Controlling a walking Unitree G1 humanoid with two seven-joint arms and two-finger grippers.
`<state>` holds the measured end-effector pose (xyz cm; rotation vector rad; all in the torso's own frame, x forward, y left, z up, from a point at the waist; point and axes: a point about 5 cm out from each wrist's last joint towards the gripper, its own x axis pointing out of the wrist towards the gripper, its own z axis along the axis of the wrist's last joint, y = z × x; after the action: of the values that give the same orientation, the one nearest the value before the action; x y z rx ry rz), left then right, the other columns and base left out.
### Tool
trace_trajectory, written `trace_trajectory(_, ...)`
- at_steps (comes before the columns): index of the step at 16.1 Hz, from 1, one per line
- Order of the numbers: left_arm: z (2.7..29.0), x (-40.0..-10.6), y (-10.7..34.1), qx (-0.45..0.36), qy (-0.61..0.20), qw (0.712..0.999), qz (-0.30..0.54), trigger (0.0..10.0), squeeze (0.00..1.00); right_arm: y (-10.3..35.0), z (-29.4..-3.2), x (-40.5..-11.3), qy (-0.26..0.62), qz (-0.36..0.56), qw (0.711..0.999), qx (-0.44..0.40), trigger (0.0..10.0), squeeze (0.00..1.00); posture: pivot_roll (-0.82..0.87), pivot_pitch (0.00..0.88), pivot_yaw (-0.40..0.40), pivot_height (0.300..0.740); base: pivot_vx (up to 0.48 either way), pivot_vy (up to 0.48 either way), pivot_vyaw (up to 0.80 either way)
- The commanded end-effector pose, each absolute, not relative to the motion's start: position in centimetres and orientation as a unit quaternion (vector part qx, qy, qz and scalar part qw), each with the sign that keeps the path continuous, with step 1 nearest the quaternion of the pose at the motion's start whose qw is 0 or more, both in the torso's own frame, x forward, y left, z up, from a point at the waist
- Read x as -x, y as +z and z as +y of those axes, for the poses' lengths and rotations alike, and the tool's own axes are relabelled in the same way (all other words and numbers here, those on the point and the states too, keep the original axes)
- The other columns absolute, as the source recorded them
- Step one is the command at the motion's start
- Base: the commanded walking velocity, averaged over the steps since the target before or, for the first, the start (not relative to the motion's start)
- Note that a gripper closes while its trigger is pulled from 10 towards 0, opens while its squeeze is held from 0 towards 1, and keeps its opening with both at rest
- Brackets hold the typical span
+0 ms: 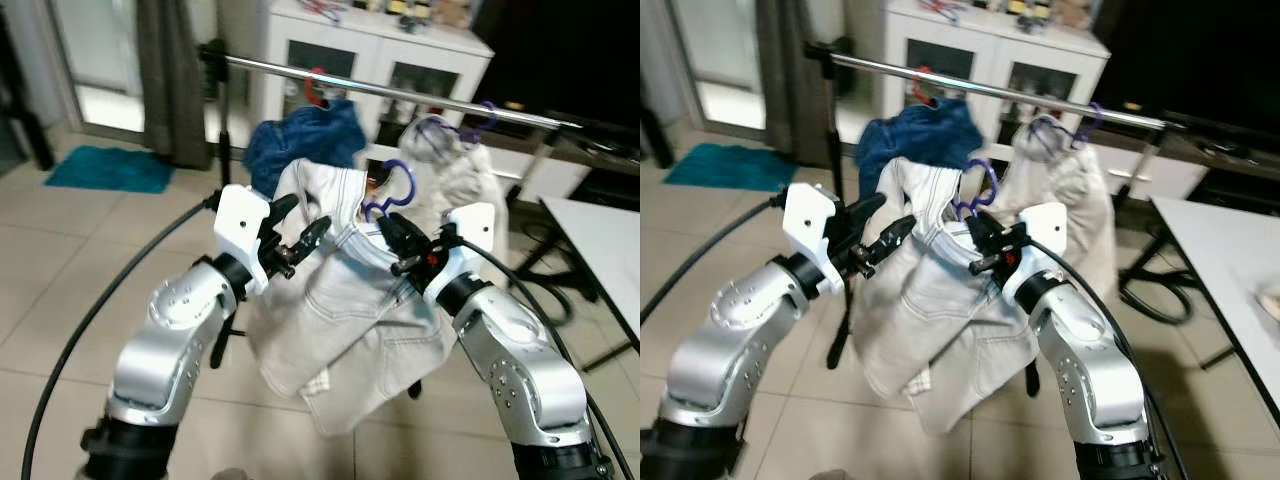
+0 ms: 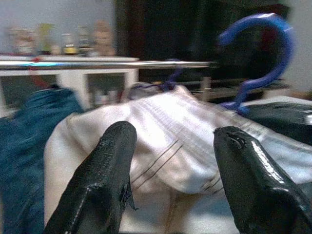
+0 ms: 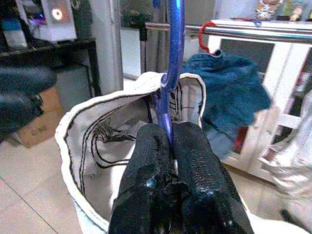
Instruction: Hang hanger
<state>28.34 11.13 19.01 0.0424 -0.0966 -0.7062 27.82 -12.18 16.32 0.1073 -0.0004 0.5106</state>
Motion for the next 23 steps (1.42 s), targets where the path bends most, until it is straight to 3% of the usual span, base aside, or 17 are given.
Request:
trace_trajectory(1,10.5,-28.6,19.6,-0.007,-0.363,0.930,-0.051,10.0,1.00,18.2,-12.3,-28.1,0.251,-0.046,0.966,-0.028,0.0,0.00,0.10,0.000,-0.133,0.740,0.000,0.000,0.00)
trace_trajectory(5,9.5,-30.0,20.6,0.072,-0.367,0.927,-0.021,10.0,1.00,18.5,-11.9,-28.3,0.253,-0.059,0.965,0.018,0.0,0.00,0.10,0.000,-0.135,0.740,0.000,0.000,0.00)
trace_trajectory(11,9.0,-31.6,18.4,0.033,-0.340,0.936,0.084,10.0,1.00,19.2,-11.2,-28.2,0.258,-0.084,0.961,0.056,0.0,0.00,0.09,0.000,-0.122,0.740,0.000,0.000,0.00)
trace_trajectory(12,9.0,-31.6,18.2,0.034,-0.335,0.937,0.088,10.0,0.11,19.3,-11.2,-28.2,0.257,-0.086,0.961,0.055,0.0,0.00,0.10,0.000,-0.123,0.740,0.000,0.000,0.00)
trace_trajectory(13,9.2,-31.8,18.0,0.035,-0.325,0.940,0.096,2.8,0.00,19.3,-11.2,-28.2,0.258,-0.087,0.961,0.055,0.0,0.00,0.10,0.000,-0.125,0.740,0.000,0.000,0.00)
trace_trajectory(14,9.2,-31.9,17.9,0.036,-0.321,0.941,0.100,0.0,0.00,19.4,-11.1,-28.2,0.259,-0.087,0.960,0.056,0.0,0.00,0.10,0.000,-0.127,0.740,0.000,0.000,0.00)
trace_trajectory(23,9.4,-31.6,17.6,0.061,-0.322,0.937,0.118,0.0,0.00,19.4,-10.9,-28.3,0.262,-0.089,0.959,0.056,0.0,0.00,0.10,0.000,-0.127,0.740,0.000,0.000,0.00)
